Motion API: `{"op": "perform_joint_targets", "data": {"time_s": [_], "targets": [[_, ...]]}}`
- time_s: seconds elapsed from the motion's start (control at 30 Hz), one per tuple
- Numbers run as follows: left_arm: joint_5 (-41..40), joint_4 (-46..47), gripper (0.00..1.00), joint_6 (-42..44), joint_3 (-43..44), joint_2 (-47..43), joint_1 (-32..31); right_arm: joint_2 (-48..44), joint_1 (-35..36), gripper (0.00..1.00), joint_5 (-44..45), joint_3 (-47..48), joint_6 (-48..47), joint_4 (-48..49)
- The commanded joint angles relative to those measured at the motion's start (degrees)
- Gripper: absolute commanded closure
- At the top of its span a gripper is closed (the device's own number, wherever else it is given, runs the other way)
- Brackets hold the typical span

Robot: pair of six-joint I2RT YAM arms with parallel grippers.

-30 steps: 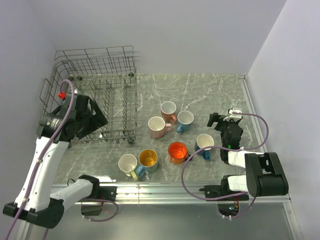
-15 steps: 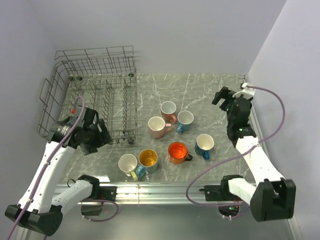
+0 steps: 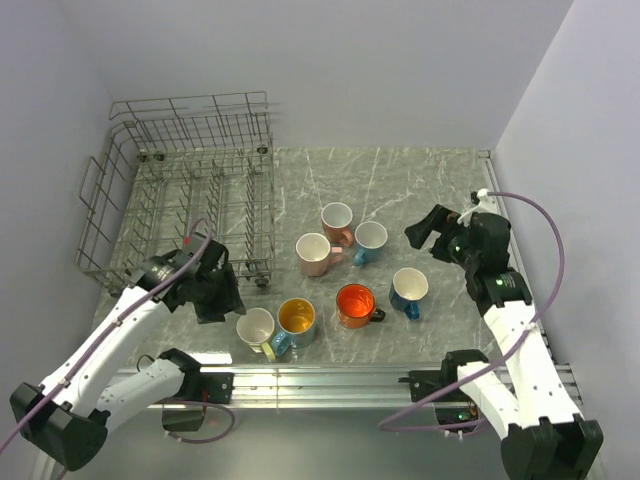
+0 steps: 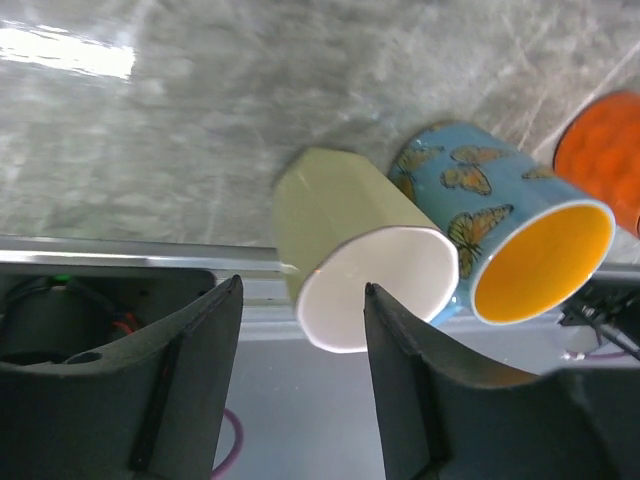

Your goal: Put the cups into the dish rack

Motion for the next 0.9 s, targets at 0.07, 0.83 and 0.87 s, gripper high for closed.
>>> {"op": "perform_joint_targets", "data": {"time_s": [0.07,0.83,0.87], "targets": [[-2.1,6.0,0.45,-7.8,-2.1,1.1,-7.9,-3.4,0.1,0.00,-3.5,1.7,-2.5,-5.5],[-10.7,6.8,1.00,-15.4,-5.3,8.7,-18.7,-3.9,0.2,0.00,-5.0,0.4,-0.6,-5.3],[-10.7,6.8,1.00,-15.3,-5.4,8.5,-18.7,-3.9,0.1,0.01,-5.0,0.5,-0.4,-5.3]]}}
